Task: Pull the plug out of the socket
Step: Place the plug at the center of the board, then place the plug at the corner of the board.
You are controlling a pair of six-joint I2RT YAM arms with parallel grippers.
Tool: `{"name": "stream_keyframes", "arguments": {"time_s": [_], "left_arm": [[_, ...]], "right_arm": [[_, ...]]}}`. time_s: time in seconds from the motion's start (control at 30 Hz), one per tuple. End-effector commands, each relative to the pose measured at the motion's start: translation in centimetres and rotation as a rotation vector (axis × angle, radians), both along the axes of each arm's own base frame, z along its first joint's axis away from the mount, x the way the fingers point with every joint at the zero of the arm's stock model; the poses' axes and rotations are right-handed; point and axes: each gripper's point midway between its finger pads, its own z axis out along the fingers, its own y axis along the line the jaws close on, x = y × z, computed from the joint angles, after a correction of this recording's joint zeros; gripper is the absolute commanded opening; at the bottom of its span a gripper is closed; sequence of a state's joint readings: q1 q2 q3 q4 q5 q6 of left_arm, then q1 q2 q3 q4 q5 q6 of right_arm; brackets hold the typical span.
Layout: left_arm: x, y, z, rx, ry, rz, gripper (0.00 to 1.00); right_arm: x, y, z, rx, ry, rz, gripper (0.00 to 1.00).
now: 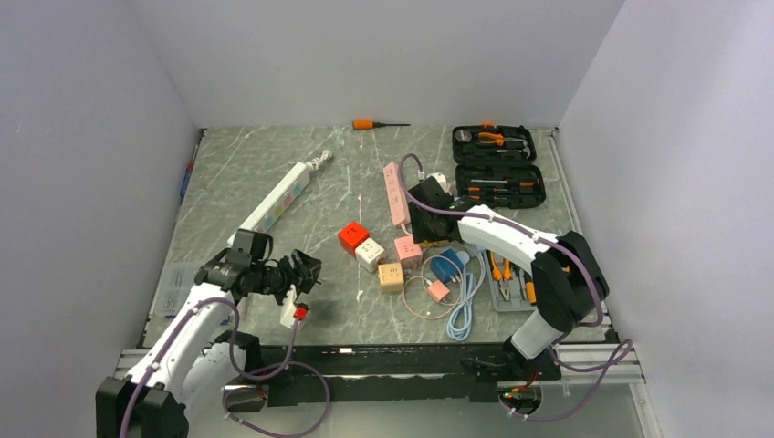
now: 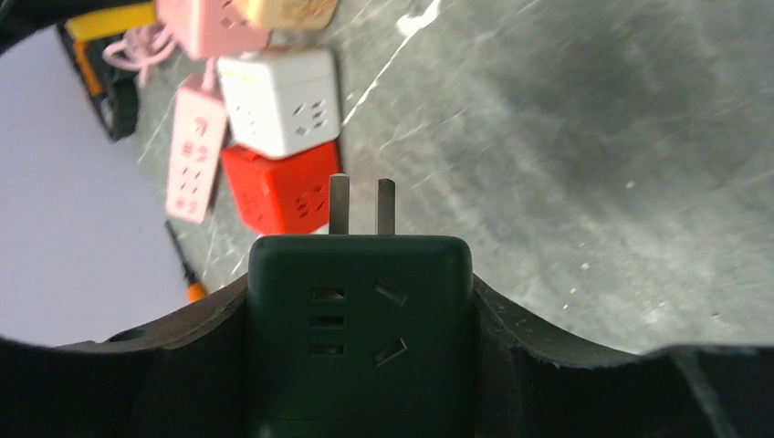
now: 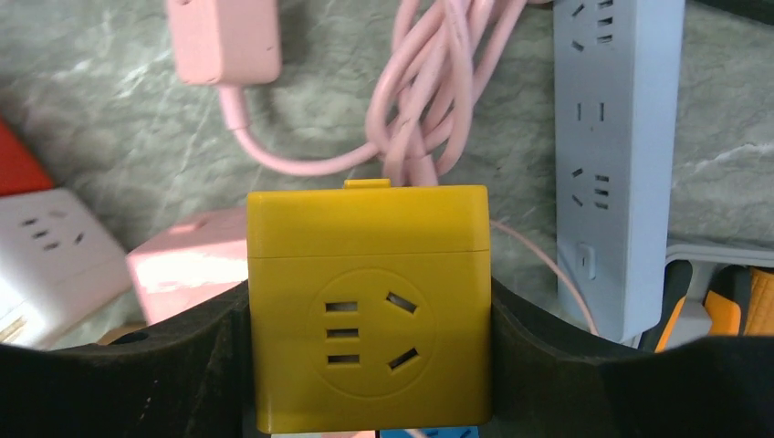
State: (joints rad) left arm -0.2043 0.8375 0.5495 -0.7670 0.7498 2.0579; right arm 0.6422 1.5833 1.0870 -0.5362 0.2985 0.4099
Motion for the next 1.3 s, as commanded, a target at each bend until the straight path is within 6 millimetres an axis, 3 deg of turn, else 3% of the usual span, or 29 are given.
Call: {"name": "stream_keyframes", "arguments": {"time_s": [0.0,0.13,0.3,0.37,0.47,0.57,0.7,0.83,0.9,0.97,1.07,1.27], "left_arm": [[0.0,-1.4,0.0,0.059,0.028,-0.045,0.00],[1.3,-2.7,0.4,0.135,0.103,0.042,0.00],[2.2,-4.1,-1.9,0.213,0.043,0.118,0.00],[1.8,-5.0,-2.3,0.183,0.119,0.186,0.00],[1.0,-6.5,-1.9,0.123,0.225,0.245,0.00],[-0.3,-6.3,-1.6,0.174,0.271,0.272,0.01],[-0.2,-5.3,-0.3,0.275,0.400,0.468,0.00],[0.7,-6.7,2.0,0.229,0.473,0.586,0.00],[0.2,-7.8,1.7,0.229,0.505,0.617,0.02],[-2.2,-9.4,1.1,0.300,0.556,0.616,0.05],[-4.6,-11.0,-0.4,0.432,0.570,0.636,0.01],[-5.4,-11.6,-3.4,0.556,0.547,0.619,0.00]], "right_arm": [[2.2,-0.7,0.1,-0.009,-0.093,-0.076,0.45],[1.5,-1.5,-0.4,-0.012,-0.084,-0.094,0.72],[1.4,-2.2,1.5,0.016,-0.115,-0.113,0.85],[1.4,-2.1,2.6,0.031,-0.130,-0.111,0.89],[1.2,-2.2,4.2,0.057,-0.154,-0.116,0.93],[0.8,-2.2,5.8,0.100,-0.183,-0.124,0.97],[0.2,-2.0,7.2,0.153,-0.201,-0.122,1.00],[-0.2,-1.8,8.1,0.194,-0.211,-0.122,1.00],[-0.2,-1.8,8.5,0.203,-0.218,-0.123,1.00],[-0.2,-1.9,9.0,0.203,-0.225,-0.124,1.00],[-0.1,-2.2,9.8,0.200,-0.245,-0.126,1.00],[-0.2,-2.4,10.6,0.205,-0.256,-0.128,1.00]]}}
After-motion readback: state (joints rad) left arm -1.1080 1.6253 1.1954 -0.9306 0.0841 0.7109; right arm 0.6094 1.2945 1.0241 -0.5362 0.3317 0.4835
